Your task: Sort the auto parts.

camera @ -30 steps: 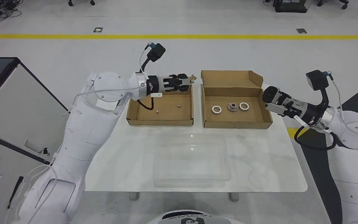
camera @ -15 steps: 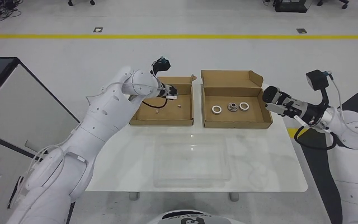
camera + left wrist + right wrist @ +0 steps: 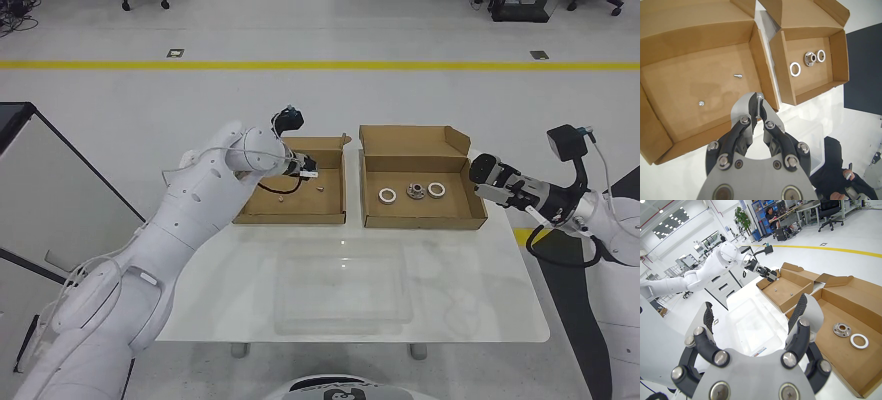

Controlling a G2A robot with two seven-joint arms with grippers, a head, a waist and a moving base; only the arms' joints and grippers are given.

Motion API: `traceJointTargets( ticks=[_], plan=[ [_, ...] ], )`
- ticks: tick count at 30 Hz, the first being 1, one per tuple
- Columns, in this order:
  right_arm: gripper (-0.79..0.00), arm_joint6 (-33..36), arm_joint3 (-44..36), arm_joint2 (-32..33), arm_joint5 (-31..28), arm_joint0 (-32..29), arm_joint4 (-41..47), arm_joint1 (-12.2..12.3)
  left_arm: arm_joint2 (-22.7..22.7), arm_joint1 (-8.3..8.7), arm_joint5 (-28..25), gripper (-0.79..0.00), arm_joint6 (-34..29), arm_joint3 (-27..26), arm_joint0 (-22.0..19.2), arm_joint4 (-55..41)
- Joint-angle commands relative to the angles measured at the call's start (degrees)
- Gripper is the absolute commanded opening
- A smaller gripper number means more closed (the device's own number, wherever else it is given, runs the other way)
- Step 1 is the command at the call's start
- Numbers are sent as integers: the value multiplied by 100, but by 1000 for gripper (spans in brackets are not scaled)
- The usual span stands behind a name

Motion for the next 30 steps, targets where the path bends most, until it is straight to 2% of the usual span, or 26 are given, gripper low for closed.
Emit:
traceJointTargets(
  ticks=[1,4,8,14,19,25,30],
  plan=[
    [0,0,0,0,0,0,0,0,116,-92,300,-785,185,252,-58,66],
    [0,0,0,0,0,0,0,0,358,-311,551,-785,472,881,-233,59],
    [0,0,0,0,0,0,0,0,712,-703,780,-785,820,1763,-510,-20],
    [0,0,0,0,0,0,0,0,1136,-1311,858,-785,1099,3077,-813,-78],
    [0,0,0,0,0,0,0,0,1249,-1719,720,-785,1110,3860,-925,-248],
    [0,0,0,0,0,0,0,0,1282,-2031,678,-785,1214,4458,-943,-325],
    [0,0,0,0,0,0,0,0,1282,-2031,678,-785,1214,4458,-943,-325]
  ],
)
